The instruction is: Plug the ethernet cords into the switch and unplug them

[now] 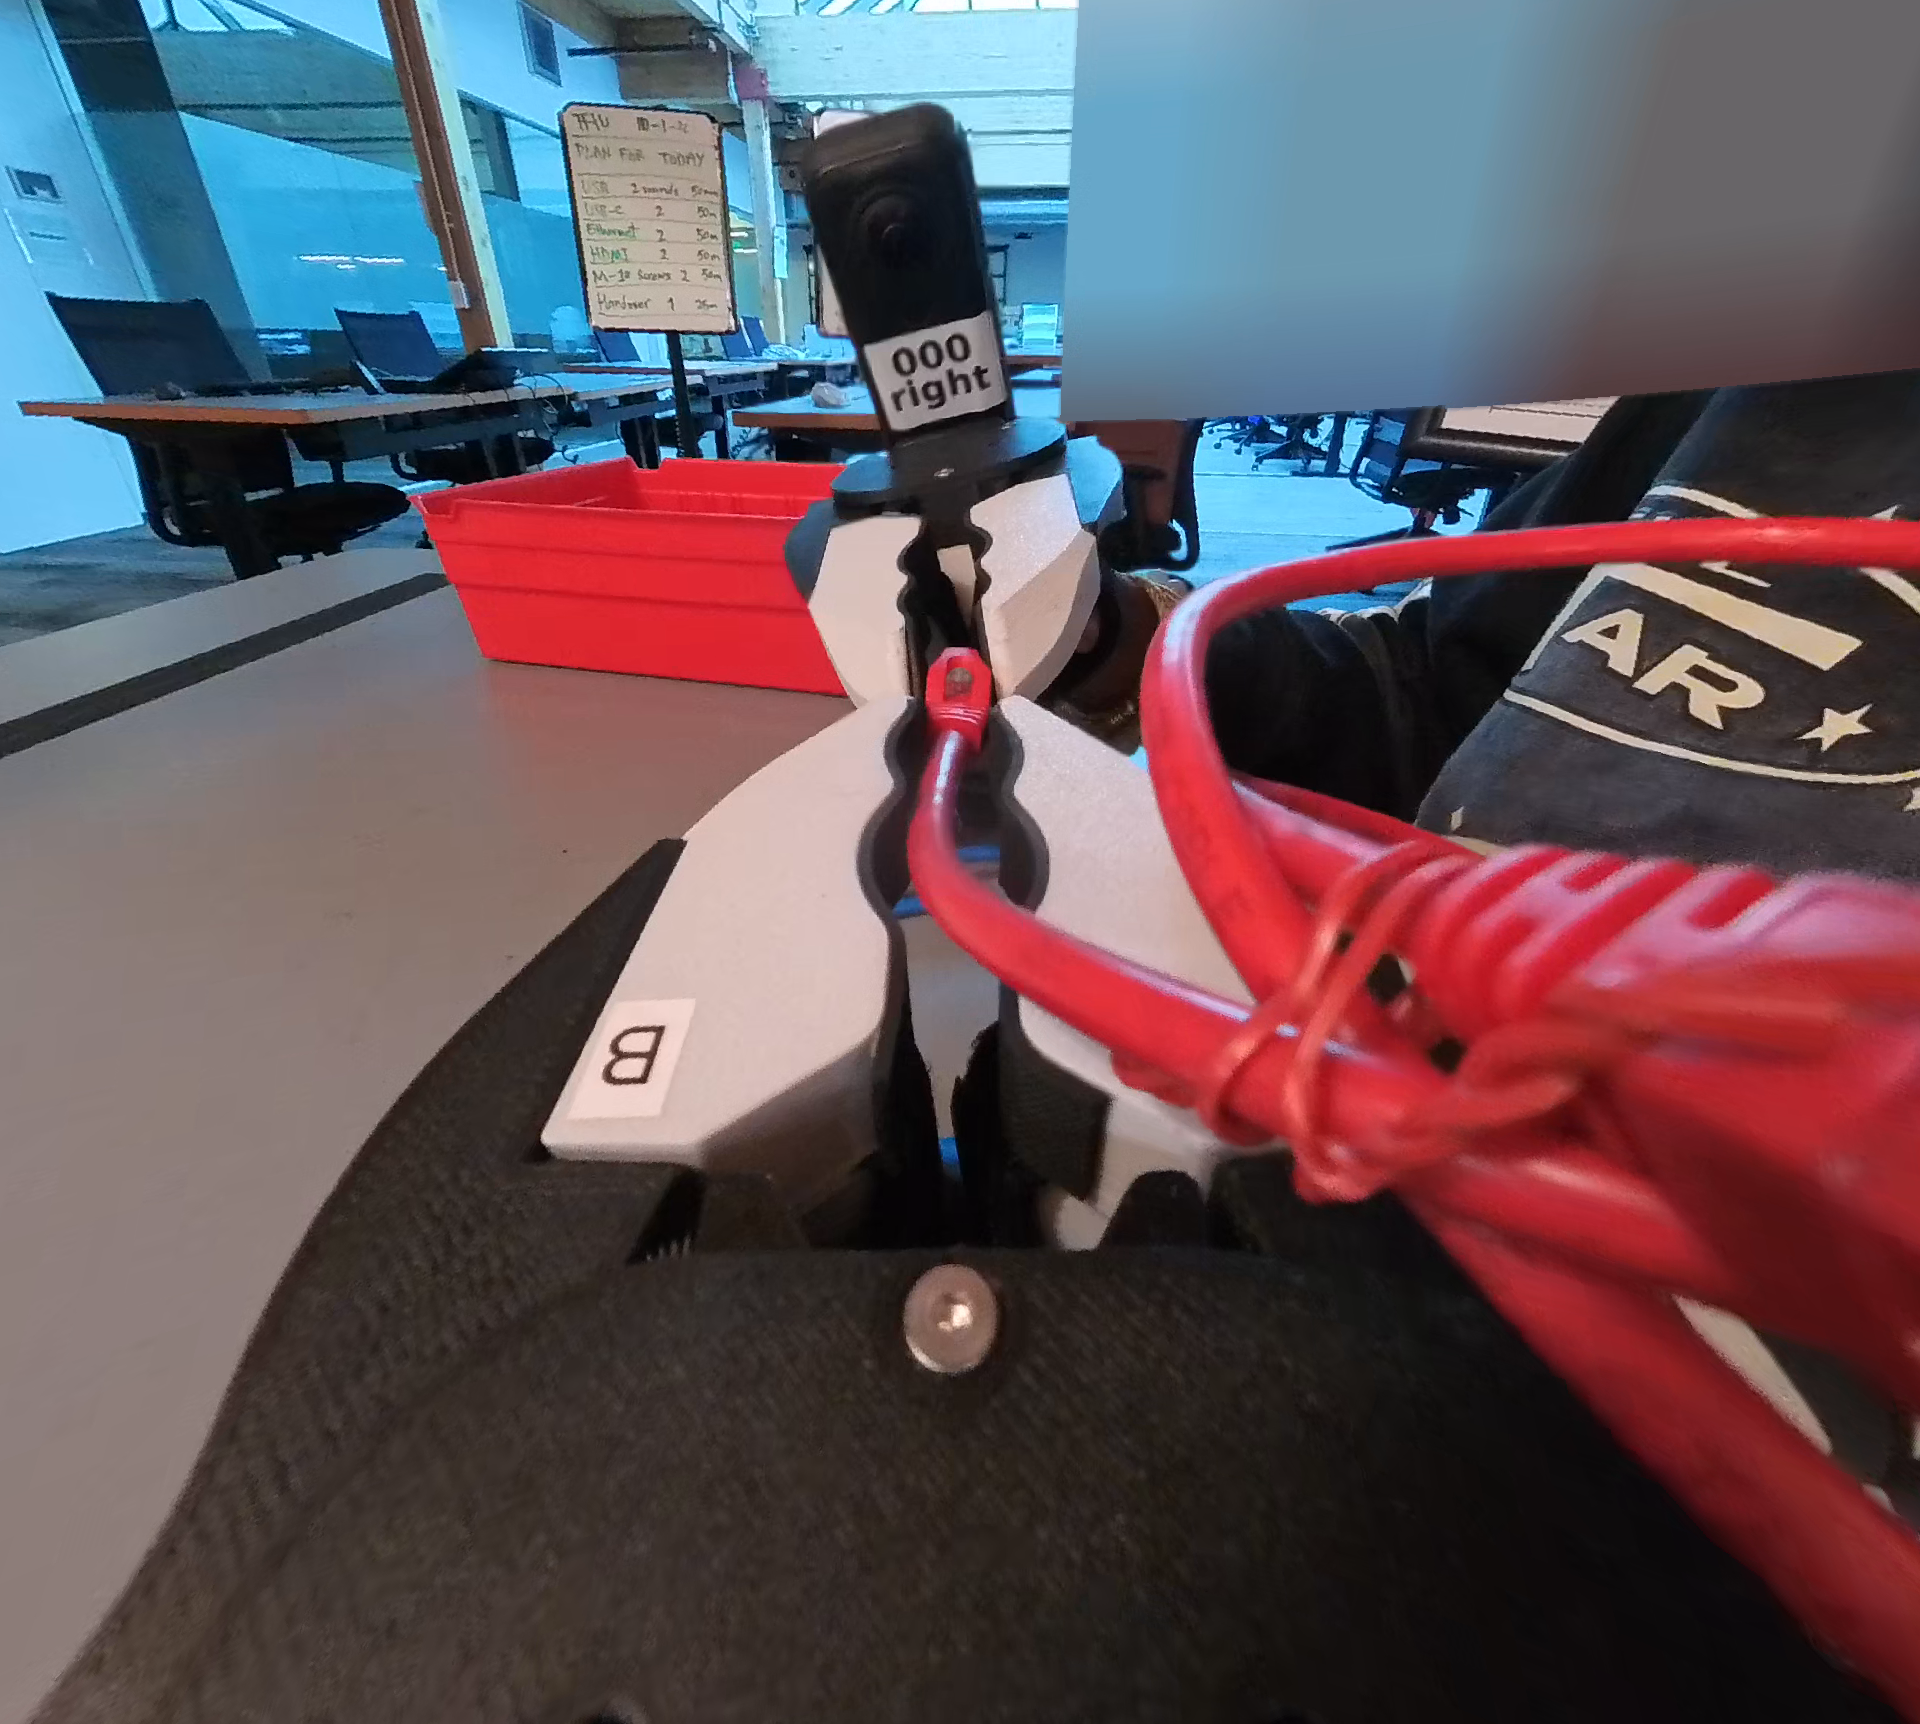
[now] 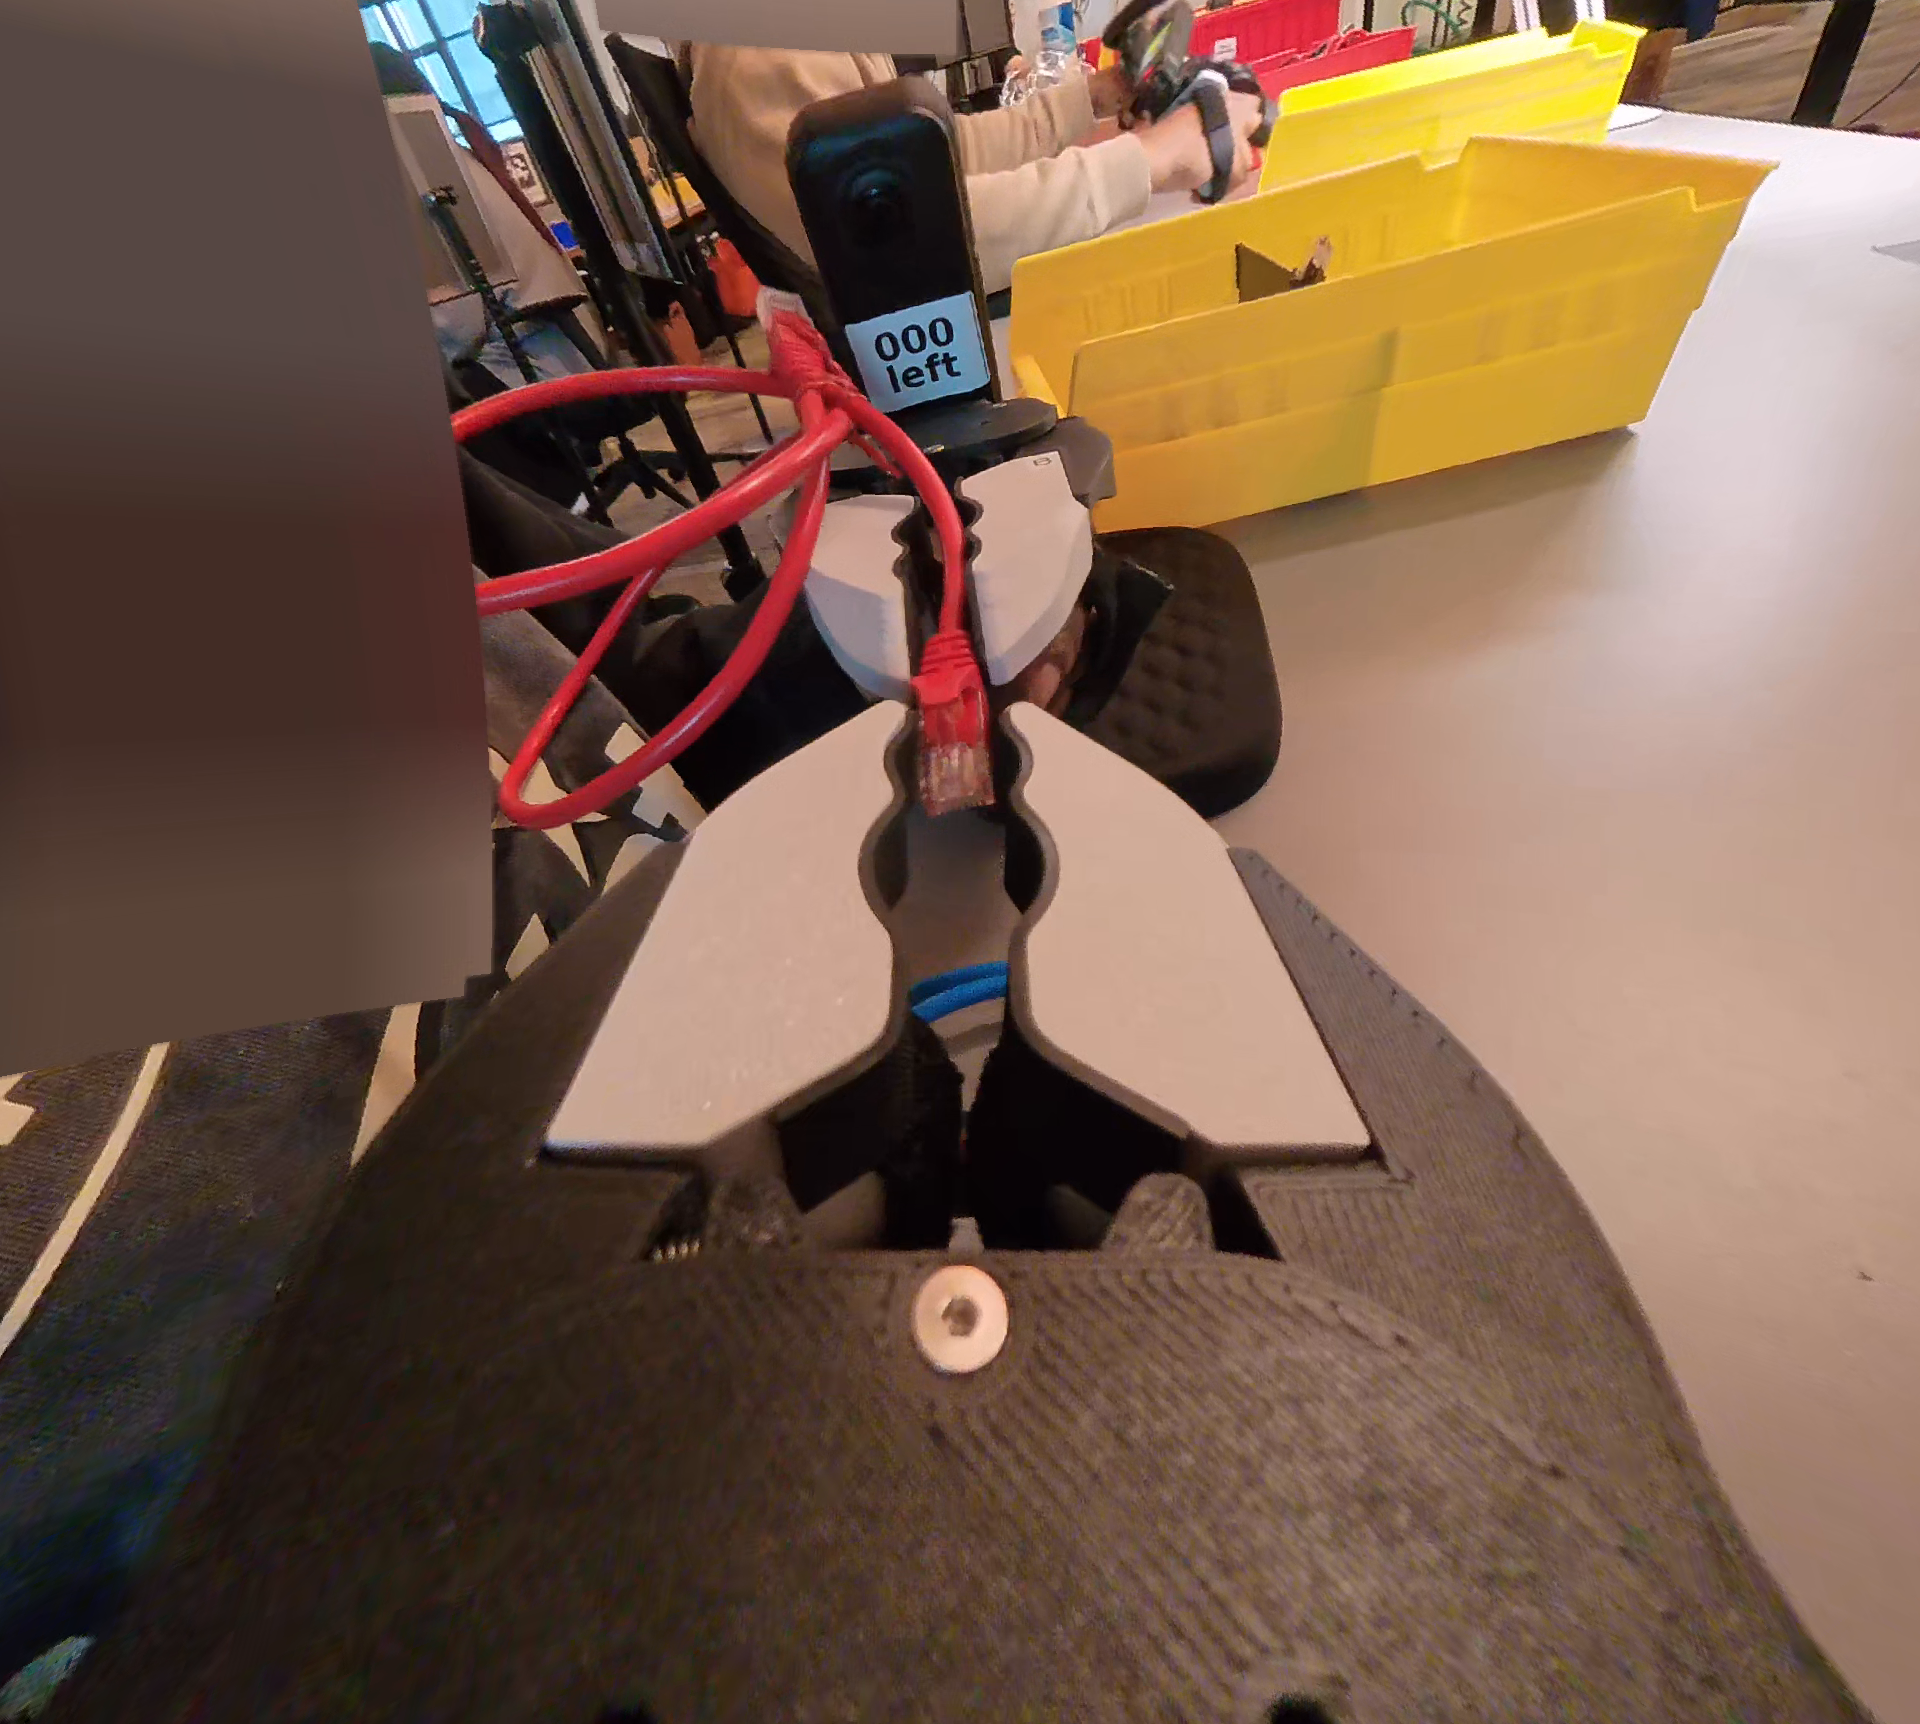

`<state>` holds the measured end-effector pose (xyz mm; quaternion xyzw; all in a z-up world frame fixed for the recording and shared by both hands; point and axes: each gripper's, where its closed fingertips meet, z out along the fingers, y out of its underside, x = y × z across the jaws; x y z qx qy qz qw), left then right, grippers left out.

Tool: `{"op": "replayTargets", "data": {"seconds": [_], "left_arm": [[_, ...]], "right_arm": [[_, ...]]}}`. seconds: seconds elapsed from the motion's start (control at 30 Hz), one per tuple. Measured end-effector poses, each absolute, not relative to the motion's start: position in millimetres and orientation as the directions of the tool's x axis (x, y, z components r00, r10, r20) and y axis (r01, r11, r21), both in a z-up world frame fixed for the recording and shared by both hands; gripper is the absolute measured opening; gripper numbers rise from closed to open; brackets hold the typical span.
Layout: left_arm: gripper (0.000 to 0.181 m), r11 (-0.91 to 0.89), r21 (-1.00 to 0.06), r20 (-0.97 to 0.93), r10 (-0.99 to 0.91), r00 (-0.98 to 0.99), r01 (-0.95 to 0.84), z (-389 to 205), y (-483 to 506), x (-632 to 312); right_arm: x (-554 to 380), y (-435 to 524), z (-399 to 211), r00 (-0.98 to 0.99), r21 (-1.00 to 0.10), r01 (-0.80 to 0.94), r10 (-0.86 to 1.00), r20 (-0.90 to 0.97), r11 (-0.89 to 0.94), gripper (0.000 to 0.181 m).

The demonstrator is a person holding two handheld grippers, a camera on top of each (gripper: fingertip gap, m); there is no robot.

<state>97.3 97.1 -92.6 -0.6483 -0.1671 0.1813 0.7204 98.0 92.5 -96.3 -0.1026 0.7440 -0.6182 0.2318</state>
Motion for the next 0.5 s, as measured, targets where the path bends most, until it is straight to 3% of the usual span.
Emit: {"op": "replayTargets", "data": {"seconds": [0.03, 0.1, 0.17, 0.27, 0.3, 0.37, 0.5], "left_arm": [[0.014, 0.097, -0.994, 0.005, 0.478, 0.879, -0.047, -92, 97, 98], [0.014, 0.117, -0.992, 0.012, 0.483, 0.875, -0.052, -90, 94, 98], [0.014, 0.156, -0.987, 0.042, 0.492, 0.870, -0.041, -87, 89, 95], [0.012, 0.181, -0.983, 0.070, 0.480, 0.874, -0.021, -85, 87, 94], [0.012, 0.181, -0.983, 0.075, 0.481, 0.874, -0.015, -86, 87, 94], [0.013, 0.184, -0.983, 0.088, 0.481, 0.872, -0.002, -86, 87, 92], [0.013, 0.191, -0.981, 0.114, 0.488, 0.866, 0.022, -88, 85, 88]], "right_arm": [[98, 93, -94, -0.874, -0.971, 0.128, -0.439, -0.206, 0.202, 0.012], [95, 97, -80, -0.879, -0.980, 0.141, -0.436, -0.191, 0.143, 0.019], [84, 106, -65, -0.900, -0.984, 0.149, -0.400, -0.176, 0.097, 0.042], [56, 127, -56, -0.964, -0.995, 0.025, -0.263, -0.049, 0.095, 0.075], [49, 136, -57, -0.976, -0.992, -0.042, -0.218, 0.015, 0.120, 0.078], [40, 156, -70, -0.981, -0.957, -0.122, -0.179, 0.076, 0.262, 0.079], [19, 194, -117, -0.995, -0.784, -0.096, -0.051, 0.081, 0.613, 0.091]]}}
